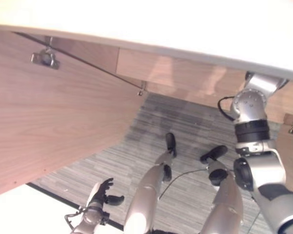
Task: Put the empty folder in the office cabinet
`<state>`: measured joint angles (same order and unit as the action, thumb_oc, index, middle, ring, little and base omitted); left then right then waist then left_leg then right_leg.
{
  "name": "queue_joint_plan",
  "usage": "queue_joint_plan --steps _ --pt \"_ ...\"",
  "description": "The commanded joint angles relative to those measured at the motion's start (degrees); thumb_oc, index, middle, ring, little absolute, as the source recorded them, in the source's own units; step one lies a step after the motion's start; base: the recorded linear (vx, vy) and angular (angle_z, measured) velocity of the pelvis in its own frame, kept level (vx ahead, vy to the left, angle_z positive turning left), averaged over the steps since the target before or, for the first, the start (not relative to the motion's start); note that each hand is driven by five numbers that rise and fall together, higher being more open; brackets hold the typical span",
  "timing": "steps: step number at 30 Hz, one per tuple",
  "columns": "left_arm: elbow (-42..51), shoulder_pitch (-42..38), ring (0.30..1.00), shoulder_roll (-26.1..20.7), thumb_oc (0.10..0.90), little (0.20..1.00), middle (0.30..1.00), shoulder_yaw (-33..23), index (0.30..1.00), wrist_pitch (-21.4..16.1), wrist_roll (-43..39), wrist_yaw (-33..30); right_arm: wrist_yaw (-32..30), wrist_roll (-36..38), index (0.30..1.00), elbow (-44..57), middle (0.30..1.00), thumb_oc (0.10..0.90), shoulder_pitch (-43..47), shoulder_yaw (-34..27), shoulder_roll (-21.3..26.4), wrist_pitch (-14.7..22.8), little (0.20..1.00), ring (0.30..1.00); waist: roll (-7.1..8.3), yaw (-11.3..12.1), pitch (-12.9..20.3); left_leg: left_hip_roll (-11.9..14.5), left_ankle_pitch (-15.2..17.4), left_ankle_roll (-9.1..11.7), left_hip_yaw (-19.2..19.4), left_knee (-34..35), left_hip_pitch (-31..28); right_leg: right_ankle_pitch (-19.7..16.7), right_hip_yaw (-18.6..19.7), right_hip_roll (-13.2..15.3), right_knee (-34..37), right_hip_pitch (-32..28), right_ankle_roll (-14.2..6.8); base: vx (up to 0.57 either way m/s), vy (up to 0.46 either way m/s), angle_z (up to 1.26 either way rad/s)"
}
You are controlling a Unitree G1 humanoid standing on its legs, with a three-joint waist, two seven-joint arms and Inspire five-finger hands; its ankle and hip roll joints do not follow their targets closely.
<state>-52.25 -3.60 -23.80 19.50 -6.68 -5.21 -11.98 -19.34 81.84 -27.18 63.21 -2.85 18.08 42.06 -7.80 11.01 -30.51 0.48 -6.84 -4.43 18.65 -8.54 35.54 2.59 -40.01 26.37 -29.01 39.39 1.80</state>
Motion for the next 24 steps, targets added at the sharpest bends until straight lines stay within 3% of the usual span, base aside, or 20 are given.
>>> queue_joint_plan --steps 1,2,7,12,24 --pt "-4.6 4.2 0.9 -5.2 0.8 0.9 0.9 2.1 0.9 1.0 1.4 -2.1 4.5 -6.3 0.439 5.7 0.439 0.493 10.4 2.6 8.8 -1.2 0.439 0.439 -0.88 1.9 0.7 -0.2 7.6 5.6 -2.6 2.2 -5.7 -5.7 2.3 3.2 0.1 -1.1 -12.4 0.03 -0.002 0.05" --pt "-5.0 4.2 0.9 -5.0 0.8 0.9 0.9 2.0 0.9 0.9 1.7 -2.2 5.2 -5.6 0.9 5.4 0.9 0.8 10.5 2.7 9.4 -0.9 0.9 0.9 -0.98 1.9 0.7 -0.3 7.7 5.5 -2.6 2.2 -5.7 -5.7 2.4 3.3 -0.1 -1.0 -12.5 0.0 0.0 0.0" --pt "-5.9 4.0 0.9 -5.1 0.8 0.9 0.9 2.2 0.9 0.9 2.2 -2.5 6.1 -3.7 0.9 3.9 0.9 0.8 9.8 3.1 9.1 -1.2 0.9 0.9 -0.92 1.9 0.7 -0.4 7.9 5.4 -2.6 1.9 -5.6 -5.7 2.7 3.6 -0.7 -0.5 -12.5 0.01 0.005 0.06" --pt "-8.1 3.6 0.9 -4.5 0.8 0.9 0.9 1.9 0.9 1.8 2.0 -2.5 5.1 -3.8 0.9 -0.4 0.9 0.8 9.3 4.3 7.8 -4.8 0.9 0.9 0.25 1.2 0.7 -0.3 8.1 5.3 -2.0 1.8 -5.1 -6.4 3.0 3.3 -0.3 0.1 -12.4 0.0 0.001 0.02" --pt "-7.7 3.9 0.9 -4.4 0.8 0.9 0.9 1.4 0.9 1.9 1.5 -2.7 6.4 -2.9 0.9 0.4 0.9 0.8 8.5 5.4 5.9 -5.7 0.9 0.9 0.77 1.0 0.7 0.0 8.2 5.3 -1.8 2.0 -4.9 -6.8 2.9 2.9 0.5 0.1 -12.2 0.0 0.0 0.0"
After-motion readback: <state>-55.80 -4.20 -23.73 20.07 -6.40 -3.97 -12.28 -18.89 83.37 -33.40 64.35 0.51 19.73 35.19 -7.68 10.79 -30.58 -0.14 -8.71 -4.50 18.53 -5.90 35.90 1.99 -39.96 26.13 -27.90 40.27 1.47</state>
